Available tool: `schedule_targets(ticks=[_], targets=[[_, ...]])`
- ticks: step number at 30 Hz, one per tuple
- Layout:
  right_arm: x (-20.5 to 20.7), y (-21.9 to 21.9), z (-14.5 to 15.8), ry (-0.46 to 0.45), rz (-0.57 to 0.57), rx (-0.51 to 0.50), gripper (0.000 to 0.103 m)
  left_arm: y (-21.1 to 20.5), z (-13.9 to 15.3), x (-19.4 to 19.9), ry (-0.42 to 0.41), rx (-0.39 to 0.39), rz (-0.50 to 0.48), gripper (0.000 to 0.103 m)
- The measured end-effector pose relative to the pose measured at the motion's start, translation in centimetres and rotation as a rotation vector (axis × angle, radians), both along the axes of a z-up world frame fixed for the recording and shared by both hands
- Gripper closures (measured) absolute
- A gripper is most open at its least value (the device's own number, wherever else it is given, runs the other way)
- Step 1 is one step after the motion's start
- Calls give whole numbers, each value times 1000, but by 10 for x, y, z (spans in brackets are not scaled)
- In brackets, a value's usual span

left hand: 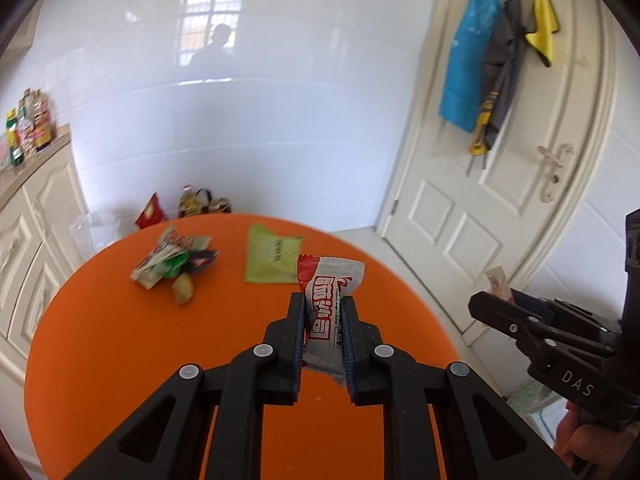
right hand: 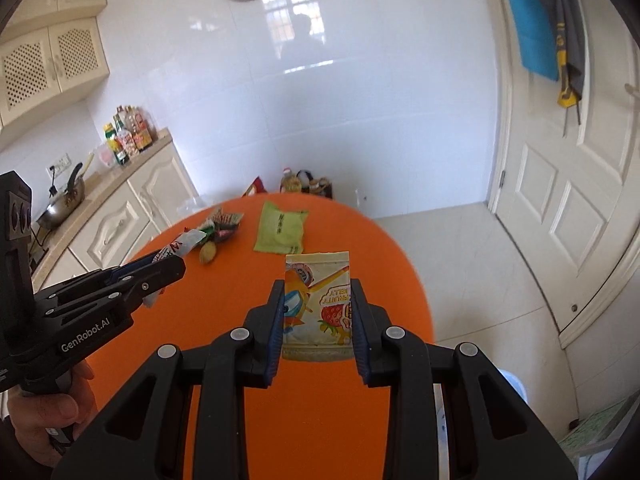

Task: Collect trash
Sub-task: 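Carry packet and wrapper to the blue bucket and open both tools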

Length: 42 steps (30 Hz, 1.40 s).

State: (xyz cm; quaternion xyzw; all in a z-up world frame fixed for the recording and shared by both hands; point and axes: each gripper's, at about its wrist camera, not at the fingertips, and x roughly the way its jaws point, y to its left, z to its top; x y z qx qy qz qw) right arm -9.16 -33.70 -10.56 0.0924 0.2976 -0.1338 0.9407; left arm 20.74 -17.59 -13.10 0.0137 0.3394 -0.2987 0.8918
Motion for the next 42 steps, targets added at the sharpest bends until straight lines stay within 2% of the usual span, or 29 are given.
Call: schedule_targets(ticks=[3,5,11,15,19,25,29,35,38,41,42], targets=[[-21,-16,11,-30,-46,-8,74,9,8,-27,-12,-14,-52,90],[-40,-33,18,-51,-91,-4,74,-6,17,-40,-18,-22,-102,90],[-108,-104,27,-81,-286,2,74,-80,28,-51,-18,-22,-272,90],[-155,-153,16,-70,-425,33,74,-139,18,-53,25,-9,-386,90],[-193,-197,-8,-42,-535,93,74,-205,-10,-59,136,29,-520,90],[-222,-247,-54,5,-605,202,74,-276,-65,-64,244,146,-607,90],[-217,-271,-86,58,-614,265,74,-313,-110,-55,367,221,-609,90],[-199,-302,-133,118,-605,357,74,-346,-157,-36,459,297,-563,90],[-191,-315,-152,135,-614,397,74,-362,-170,-24,482,318,-556,89],[-185,-330,-169,145,-628,429,71,-383,-186,-27,535,354,-570,83],[-185,-334,-174,146,-631,447,71,-390,-188,-30,541,375,-569,78]])
